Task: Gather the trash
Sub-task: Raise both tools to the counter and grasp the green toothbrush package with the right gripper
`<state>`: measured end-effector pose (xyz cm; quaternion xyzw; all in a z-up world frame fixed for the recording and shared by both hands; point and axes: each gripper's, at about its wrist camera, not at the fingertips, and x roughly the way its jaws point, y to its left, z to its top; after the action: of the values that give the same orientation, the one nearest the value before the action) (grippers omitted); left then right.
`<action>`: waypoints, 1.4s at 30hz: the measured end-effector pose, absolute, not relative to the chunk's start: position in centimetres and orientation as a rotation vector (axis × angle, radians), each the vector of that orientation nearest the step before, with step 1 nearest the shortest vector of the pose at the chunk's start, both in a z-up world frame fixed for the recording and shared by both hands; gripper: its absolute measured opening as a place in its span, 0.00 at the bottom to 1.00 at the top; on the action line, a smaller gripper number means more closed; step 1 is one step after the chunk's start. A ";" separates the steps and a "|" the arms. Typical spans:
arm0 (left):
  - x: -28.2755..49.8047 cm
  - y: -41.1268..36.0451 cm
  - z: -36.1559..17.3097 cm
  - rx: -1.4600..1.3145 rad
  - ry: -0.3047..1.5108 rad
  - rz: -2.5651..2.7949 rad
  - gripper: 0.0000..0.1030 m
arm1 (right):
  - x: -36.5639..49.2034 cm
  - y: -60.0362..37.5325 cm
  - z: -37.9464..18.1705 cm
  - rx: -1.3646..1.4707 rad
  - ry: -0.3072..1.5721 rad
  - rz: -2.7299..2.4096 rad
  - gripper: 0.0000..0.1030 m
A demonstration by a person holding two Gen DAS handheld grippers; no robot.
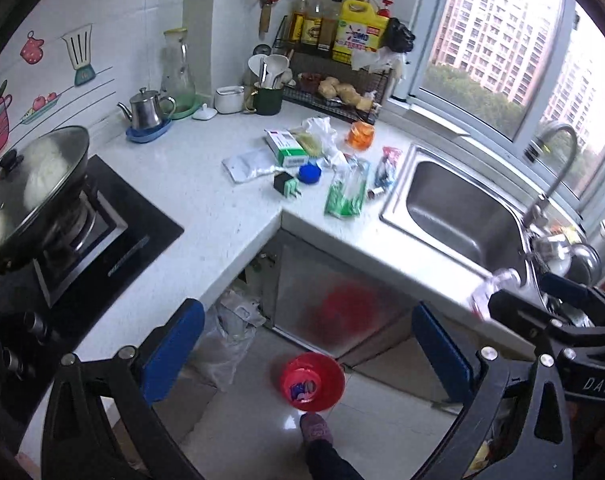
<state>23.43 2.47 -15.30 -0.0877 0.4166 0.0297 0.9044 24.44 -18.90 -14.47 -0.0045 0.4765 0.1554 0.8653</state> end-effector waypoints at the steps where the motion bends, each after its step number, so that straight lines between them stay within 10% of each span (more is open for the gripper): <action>1: 24.5 2.4 -15.3 -0.180 0.866 0.076 0.99 | 25.3 -18.8 -14.4 -0.021 1.004 0.326 1.00; 28: 43.4 7.3 -24.0 -0.264 1.080 0.267 0.99 | 46.3 -14.2 -24.5 -0.005 1.305 0.493 0.98; 42: 46.0 7.4 -27.1 -0.247 1.122 0.200 0.99 | 50.3 -11.7 -29.3 0.019 1.440 0.450 0.77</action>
<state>45.98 7.40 -27.08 -0.1166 0.5299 0.0943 0.8347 50.29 -11.72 -29.35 0.0088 0.6538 0.2043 0.7285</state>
